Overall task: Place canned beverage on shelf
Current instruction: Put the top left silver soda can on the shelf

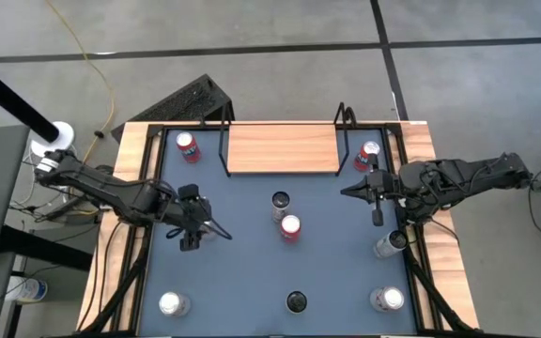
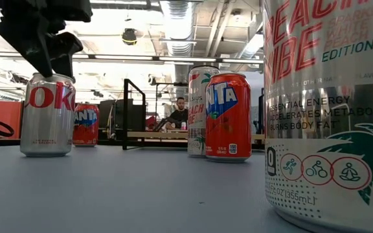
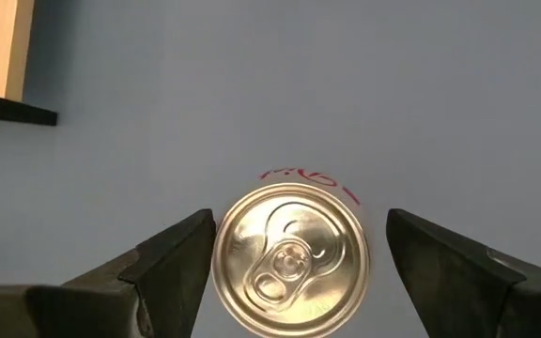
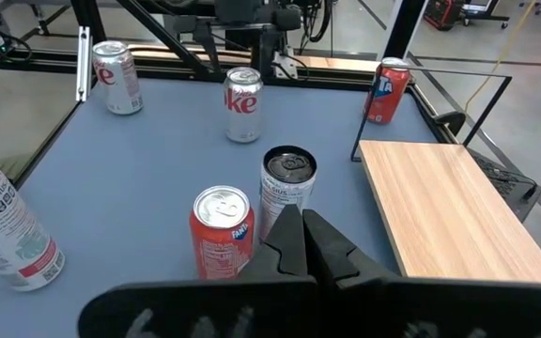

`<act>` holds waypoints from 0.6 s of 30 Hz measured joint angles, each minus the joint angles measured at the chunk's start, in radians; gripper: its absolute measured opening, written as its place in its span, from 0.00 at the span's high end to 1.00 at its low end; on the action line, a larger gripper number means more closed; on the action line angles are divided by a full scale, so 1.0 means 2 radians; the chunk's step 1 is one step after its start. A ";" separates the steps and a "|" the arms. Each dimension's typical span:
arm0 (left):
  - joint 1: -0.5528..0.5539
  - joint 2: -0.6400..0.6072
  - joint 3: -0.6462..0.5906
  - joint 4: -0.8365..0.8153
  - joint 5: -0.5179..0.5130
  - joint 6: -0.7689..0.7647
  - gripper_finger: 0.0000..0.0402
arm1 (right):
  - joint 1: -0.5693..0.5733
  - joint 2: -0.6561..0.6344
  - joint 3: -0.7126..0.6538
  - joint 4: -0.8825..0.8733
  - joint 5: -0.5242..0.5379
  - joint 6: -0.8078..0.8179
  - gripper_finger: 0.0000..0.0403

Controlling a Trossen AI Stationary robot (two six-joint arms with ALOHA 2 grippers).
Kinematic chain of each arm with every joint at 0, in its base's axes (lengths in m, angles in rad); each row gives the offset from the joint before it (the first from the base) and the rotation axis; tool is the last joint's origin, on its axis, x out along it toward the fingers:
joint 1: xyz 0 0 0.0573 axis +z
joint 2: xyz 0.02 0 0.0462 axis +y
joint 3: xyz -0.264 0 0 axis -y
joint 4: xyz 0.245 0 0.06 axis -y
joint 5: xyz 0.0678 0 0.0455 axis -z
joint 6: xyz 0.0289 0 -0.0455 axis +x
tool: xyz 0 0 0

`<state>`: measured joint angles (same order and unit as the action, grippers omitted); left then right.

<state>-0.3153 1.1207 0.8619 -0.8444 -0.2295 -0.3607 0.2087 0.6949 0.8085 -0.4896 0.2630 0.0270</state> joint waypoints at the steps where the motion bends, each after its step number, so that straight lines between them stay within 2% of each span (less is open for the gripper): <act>1: 0.000 0.003 0.000 0.000 0.000 0.000 0.25 | 0.000 0.000 0.000 0.000 0.000 0.000 1.00; 18: 0.000 0.020 -0.030 0.002 -0.015 -0.017 0.25 | 0.000 0.000 0.000 -0.003 0.000 0.000 1.00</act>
<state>-0.3153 1.1610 0.8021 -0.8410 -0.2587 -0.3950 0.2085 0.6949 0.8085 -0.4950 0.2633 0.0271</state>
